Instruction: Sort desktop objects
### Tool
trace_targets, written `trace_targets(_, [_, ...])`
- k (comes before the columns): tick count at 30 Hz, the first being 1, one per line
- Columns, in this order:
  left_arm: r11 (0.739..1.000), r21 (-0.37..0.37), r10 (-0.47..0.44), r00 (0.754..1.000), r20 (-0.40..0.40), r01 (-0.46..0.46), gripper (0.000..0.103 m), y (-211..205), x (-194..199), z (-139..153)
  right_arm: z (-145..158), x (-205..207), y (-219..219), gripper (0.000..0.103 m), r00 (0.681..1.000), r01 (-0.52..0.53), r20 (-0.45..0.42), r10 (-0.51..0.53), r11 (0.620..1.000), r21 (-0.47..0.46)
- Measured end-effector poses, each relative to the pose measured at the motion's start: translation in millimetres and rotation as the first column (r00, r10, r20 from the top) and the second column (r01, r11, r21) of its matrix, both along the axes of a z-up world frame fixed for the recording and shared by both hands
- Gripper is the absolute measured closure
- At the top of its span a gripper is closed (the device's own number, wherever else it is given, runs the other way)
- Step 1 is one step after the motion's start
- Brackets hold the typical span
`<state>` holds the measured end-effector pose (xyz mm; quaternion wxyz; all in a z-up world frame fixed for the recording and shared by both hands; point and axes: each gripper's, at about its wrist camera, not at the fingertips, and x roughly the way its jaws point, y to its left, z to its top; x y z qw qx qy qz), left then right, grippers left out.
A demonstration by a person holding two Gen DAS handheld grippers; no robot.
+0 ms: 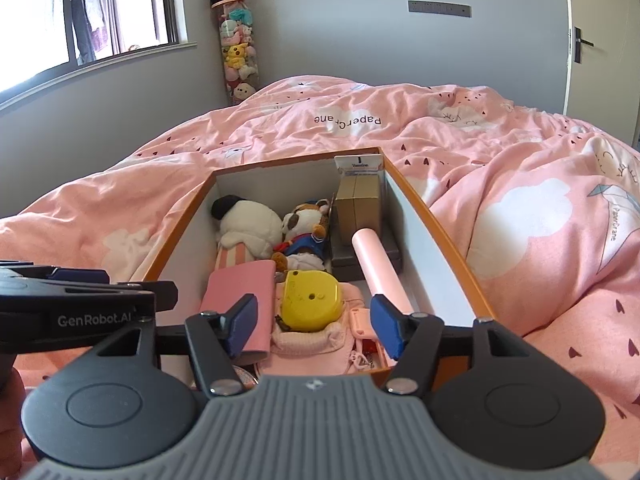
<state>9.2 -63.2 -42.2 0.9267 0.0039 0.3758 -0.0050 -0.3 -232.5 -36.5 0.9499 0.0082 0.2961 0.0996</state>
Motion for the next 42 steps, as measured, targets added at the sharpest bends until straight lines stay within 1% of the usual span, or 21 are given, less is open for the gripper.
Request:
trace_targets(3, [1.0, 0.009, 0.011, 1.0, -0.013, -0.011, 0.025, -1, -1, -5, -2, -2, 3, 0.037, 1.0, -0.013, 0.008, 0.014, 1.0, -0.024])
trace_targets(6, [1.0, 0.017, 0.023, 0.999, -0.044, -0.023, 0.025, -1, 0, -11, -6, -4, 6, 0.036, 0.999, -0.028, 0.016, 0.029, 0.998, -0.061])
trace_targets(8, [0.999, 0.029, 0.033, 0.997, -0.067, -0.031, 0.025, -1, 2, -16, -9, -4, 10, 0.036, 0.999, -0.035, 0.018, 0.037, 0.994, -0.102])
trace_targets(11, [0.999, 0.025, 0.038, 0.995, -0.093, -0.036, 0.025, 1, 3, -22, -13, -4, 15, 0.035, 0.999, -0.035, 0.019, 0.038, 0.988, -0.149])
trace_targets(14, [0.998, 0.034, 0.048, 0.991, -0.127, -0.044, 0.022, 0, 6, -27, -15, -3, 15, 0.034, 0.999, -0.036, 0.014, 0.038, 0.988, -0.15])
trace_targets(16, [0.998, 0.037, 0.051, 0.99, -0.131, -0.047, 0.022, 1, 6, -29, -16, -3, 15, 0.033, 0.999, -0.037, 0.012, 0.04, 0.987, -0.154])
trace_targets(42, [0.998, 0.038, 0.055, 0.99, -0.128, -0.051, 0.021, 2, 4, -27, -16, -2, 16, 0.032, 0.999, -0.038, 0.011, 0.04, 0.987, -0.154])
